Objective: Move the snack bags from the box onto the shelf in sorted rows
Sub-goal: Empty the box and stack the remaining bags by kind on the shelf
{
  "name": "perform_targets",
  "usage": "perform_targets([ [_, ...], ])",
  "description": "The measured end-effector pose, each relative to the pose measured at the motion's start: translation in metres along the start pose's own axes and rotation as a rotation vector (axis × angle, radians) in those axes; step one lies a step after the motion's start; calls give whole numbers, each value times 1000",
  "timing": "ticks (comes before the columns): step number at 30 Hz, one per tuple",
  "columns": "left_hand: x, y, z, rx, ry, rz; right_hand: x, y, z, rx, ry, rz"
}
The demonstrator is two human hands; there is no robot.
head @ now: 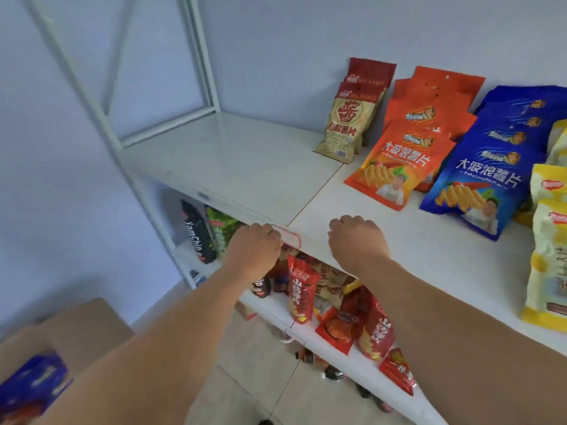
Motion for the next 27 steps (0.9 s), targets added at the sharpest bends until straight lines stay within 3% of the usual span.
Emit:
perform_targets([
  [17, 440, -88, 208, 96, 516, 206, 126, -67, 444, 70, 549, 121],
  [27, 643, -172, 332, 305, 859, 216, 166, -113, 670, -118, 740, 240],
])
Point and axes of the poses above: each hand's wrist, its own x-axis away from the middle knuckle, its own y-axis out of the back of the hand, z = x × y, the point moved 8 cm from there along -x, towards the middle knuckle, and after that the axes turned 8 degrees about z, right-handed, at the moved point
